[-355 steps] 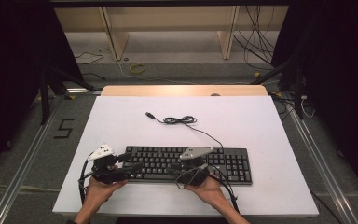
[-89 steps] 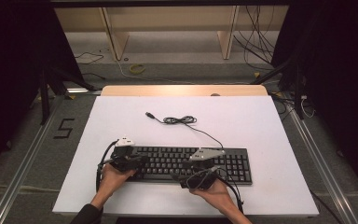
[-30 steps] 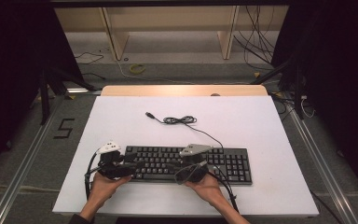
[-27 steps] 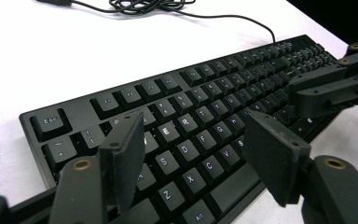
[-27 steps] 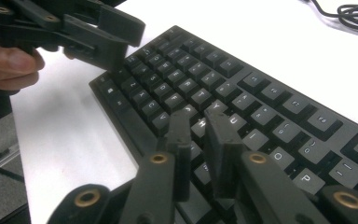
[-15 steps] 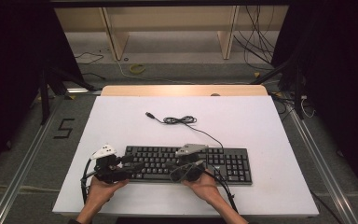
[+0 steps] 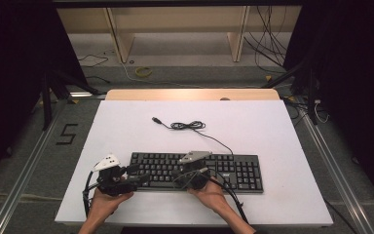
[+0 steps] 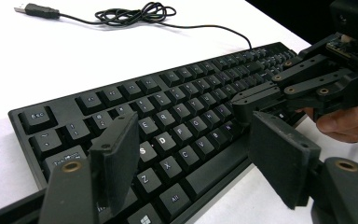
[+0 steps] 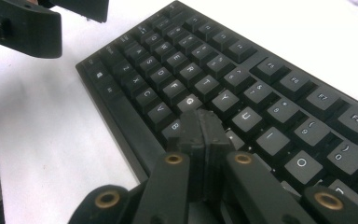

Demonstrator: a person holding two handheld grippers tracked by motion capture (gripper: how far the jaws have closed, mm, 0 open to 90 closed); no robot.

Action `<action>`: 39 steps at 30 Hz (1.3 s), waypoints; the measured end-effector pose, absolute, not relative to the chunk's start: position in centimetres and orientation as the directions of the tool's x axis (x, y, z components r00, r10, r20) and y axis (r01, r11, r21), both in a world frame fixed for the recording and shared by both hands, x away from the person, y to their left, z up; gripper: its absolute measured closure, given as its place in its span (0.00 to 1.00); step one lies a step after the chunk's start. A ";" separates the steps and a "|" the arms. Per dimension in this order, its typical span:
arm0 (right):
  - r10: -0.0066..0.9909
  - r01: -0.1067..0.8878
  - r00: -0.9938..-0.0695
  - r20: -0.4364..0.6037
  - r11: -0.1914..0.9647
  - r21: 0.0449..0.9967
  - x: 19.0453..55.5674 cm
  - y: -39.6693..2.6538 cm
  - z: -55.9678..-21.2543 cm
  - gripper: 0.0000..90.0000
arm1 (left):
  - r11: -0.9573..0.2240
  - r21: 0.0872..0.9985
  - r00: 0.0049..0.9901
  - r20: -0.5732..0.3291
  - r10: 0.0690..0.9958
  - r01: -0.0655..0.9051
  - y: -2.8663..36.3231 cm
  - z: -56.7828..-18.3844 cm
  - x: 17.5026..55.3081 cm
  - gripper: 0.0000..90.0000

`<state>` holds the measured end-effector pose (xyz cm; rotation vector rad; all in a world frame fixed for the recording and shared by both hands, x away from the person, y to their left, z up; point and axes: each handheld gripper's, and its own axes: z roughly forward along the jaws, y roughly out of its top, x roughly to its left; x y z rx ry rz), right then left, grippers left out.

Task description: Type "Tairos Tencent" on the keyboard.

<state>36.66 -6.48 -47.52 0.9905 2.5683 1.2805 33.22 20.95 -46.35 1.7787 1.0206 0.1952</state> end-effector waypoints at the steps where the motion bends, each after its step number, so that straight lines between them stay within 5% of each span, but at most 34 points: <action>1: 0.597 0.511 -0.780 0.188 0.432 0.743 36.6 -6.4 -47.5 1.00 | -0.106 0.831 0.624 -0.318 0.713 0.545 21.0 -46.4 33.2 0.37; 39: 0.597 0.525 -0.773 0.215 0.412 0.745 36.6 -6.5 -47.8 0.95 | -0.124 0.834 0.628 -0.298 0.719 0.537 20.9 -46.5 33.2 0.36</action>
